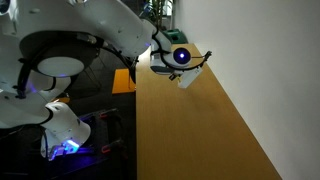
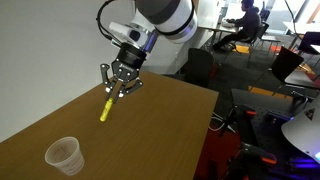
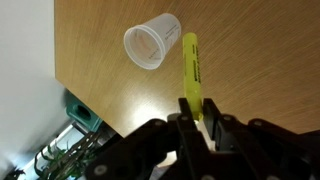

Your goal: Remove the marker from the measuring cup and put it on the table

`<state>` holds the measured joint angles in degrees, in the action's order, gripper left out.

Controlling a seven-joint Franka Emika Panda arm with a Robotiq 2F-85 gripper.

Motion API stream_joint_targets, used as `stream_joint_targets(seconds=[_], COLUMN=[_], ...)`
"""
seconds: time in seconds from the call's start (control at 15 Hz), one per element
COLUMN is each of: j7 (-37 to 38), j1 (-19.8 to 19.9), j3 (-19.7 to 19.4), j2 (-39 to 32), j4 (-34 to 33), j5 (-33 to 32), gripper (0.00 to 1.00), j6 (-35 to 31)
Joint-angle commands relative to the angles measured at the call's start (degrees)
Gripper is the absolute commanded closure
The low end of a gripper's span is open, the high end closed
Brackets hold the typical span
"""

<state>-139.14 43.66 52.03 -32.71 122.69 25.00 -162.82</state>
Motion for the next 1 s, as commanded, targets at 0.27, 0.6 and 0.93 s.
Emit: stream_joint_targets(seconds=[0.27, 0.6, 0.93], j7=[27.80, 48.39, 62.18], j1=[-23.43, -39.59, -45.39], j3=[-22.96, -40.92, -47.60], j2=[10.71, 9.72, 5.32], j4=[2.74, -0.26, -6.33], j5=[-5.75, -19.78, -31.76], gripper=[0.95, 0.95, 0.95], j6=[-1.98, 2.13, 9.73])
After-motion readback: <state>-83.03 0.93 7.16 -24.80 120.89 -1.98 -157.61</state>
